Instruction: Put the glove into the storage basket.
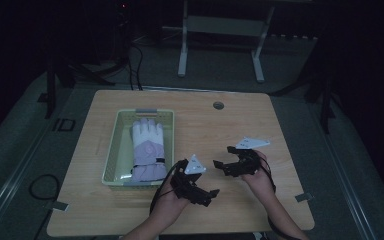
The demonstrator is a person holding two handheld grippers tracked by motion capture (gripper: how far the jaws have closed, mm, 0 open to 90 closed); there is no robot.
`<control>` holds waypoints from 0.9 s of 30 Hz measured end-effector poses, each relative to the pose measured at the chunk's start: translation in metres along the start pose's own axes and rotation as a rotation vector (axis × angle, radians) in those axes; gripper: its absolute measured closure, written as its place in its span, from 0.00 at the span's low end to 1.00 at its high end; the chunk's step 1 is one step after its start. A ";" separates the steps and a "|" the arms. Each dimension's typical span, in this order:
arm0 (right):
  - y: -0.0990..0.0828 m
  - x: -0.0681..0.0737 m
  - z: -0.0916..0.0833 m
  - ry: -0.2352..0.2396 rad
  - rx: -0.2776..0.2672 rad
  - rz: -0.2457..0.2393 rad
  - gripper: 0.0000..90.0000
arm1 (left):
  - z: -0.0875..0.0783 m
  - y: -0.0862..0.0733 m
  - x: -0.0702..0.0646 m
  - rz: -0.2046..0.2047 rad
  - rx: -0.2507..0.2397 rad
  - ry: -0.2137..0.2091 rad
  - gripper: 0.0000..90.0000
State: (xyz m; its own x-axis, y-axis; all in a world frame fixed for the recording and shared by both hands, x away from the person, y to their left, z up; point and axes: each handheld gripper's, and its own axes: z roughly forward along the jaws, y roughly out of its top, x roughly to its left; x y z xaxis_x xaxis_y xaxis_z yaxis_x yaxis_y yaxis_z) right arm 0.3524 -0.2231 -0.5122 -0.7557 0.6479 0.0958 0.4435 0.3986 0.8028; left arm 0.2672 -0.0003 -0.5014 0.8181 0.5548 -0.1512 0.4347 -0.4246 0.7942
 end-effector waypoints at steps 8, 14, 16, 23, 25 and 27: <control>-0.025 -0.008 -0.014 -0.001 0.007 0.025 0.16 | 0.026 -0.011 -0.011 0.016 0.024 -0.056 0.02; -0.041 -0.013 -0.020 -0.027 0.027 0.016 0.15 | 0.045 -0.023 -0.016 0.025 0.042 -0.090 0.02; -0.048 -0.015 -0.022 -0.032 0.032 0.012 0.15 | 0.049 -0.026 -0.017 0.033 0.045 -0.087 0.02; -0.066 -0.018 -0.030 -0.033 0.037 0.006 0.15 | 0.057 -0.035 -0.016 -0.002 0.045 -0.088 0.02; -0.071 -0.017 -0.033 -0.037 0.033 0.000 0.15 | 0.059 -0.036 -0.016 0.001 0.050 -0.080 0.02; -0.075 -0.016 -0.036 -0.051 0.032 -0.016 0.15 | 0.059 -0.036 -0.018 0.014 0.046 -0.070 0.02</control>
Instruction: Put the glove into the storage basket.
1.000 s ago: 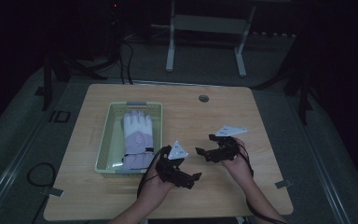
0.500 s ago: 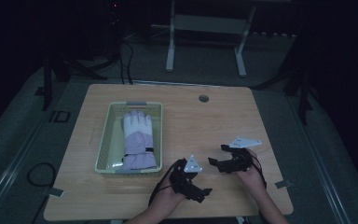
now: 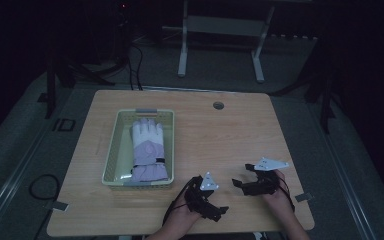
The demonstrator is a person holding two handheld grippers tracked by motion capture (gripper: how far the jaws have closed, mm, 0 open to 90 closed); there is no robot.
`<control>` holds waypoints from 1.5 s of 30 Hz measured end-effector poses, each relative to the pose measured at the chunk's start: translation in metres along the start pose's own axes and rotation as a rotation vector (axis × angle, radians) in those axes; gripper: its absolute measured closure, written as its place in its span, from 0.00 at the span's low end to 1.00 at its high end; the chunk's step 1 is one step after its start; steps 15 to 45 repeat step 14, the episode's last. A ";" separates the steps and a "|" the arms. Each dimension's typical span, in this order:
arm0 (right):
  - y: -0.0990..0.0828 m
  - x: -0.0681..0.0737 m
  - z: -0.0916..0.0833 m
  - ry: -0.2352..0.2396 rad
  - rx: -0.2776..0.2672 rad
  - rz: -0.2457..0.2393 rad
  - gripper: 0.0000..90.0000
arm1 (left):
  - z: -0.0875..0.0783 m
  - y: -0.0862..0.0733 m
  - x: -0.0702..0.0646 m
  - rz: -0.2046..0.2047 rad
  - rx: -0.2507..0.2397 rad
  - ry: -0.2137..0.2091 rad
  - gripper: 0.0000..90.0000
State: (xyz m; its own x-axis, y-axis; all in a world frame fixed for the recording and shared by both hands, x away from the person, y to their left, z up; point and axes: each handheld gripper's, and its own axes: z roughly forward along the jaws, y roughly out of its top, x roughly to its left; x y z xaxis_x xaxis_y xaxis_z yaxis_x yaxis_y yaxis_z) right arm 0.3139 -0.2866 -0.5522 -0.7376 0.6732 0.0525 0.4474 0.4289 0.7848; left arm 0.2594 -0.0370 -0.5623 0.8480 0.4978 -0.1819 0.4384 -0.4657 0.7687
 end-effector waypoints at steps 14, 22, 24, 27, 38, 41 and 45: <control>-0.008 -0.001 -0.002 -0.008 -0.010 -0.004 0.16 | 0.000 -0.001 -0.002 0.007 -0.022 0.011 0.02; -0.008 -0.001 -0.002 -0.008 -0.010 -0.004 0.16 | 0.000 -0.001 -0.002 0.007 -0.022 0.011 0.02; -0.008 -0.001 -0.002 -0.008 -0.010 -0.004 0.16 | 0.000 -0.001 -0.002 0.007 -0.022 0.011 0.02; -0.008 -0.001 -0.002 -0.008 -0.010 -0.004 0.16 | 0.000 -0.001 -0.002 0.007 -0.022 0.011 0.02; -0.008 -0.001 -0.002 -0.008 -0.010 -0.004 0.16 | 0.000 -0.001 -0.002 0.007 -0.022 0.011 0.02; -0.008 -0.001 -0.002 -0.008 -0.010 -0.004 0.16 | 0.000 -0.001 -0.002 0.007 -0.022 0.011 0.02; -0.008 -0.001 -0.002 -0.008 -0.010 -0.004 0.16 | 0.000 -0.001 -0.002 0.007 -0.022 0.011 0.02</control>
